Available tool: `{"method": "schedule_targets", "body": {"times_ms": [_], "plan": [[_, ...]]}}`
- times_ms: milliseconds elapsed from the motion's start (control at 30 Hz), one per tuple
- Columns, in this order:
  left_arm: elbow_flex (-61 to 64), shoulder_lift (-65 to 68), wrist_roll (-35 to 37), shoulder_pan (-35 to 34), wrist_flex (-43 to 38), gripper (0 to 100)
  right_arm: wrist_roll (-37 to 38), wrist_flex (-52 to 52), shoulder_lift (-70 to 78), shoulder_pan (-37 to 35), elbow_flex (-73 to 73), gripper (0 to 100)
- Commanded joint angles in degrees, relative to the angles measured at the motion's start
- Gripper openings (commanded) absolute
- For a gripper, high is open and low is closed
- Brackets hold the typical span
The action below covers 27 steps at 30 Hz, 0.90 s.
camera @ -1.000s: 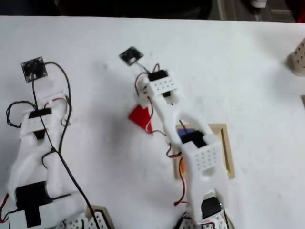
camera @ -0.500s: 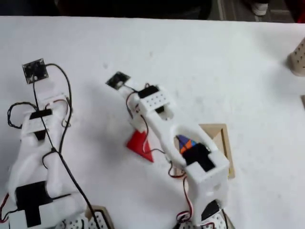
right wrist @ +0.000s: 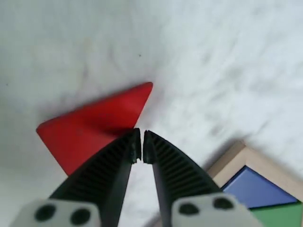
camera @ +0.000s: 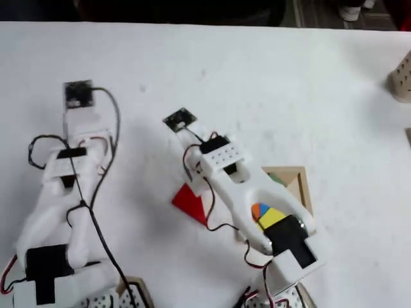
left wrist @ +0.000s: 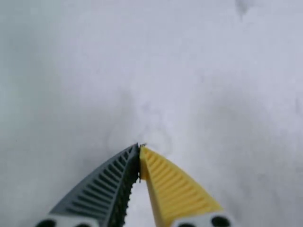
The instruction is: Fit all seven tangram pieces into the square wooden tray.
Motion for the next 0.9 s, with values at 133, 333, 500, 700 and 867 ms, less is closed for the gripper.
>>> {"method": "schedule_targets", "body": {"times_ms": [133, 333, 500, 700, 867], "plan": [[8.3, -11.1, -7.9, 8.4, 0.0, 13, -0.2, 4.1, -3.8, -3.1, -0.5, 14.9], [23.0, -32.8, -9.2, 13.4, -0.5, 23, -0.2, 7.3, -4.0, -4.4, -0.4, 17.0], [25.8, -41.9, -8.7, 9.6, -0.5, 23, -0.4, 6.3, -8.0, -9.4, 2.5, 17.3], [20.2, -34.9, -3.1, 4.4, -0.5, 23, -0.6, 1.6, -15.3, -10.3, 10.0, 25.8], [12.3, -23.5, 2.7, -1.4, -0.5, 23, -0.7, -7.1, -17.2, -14.8, 17.6, 31.2]]}}
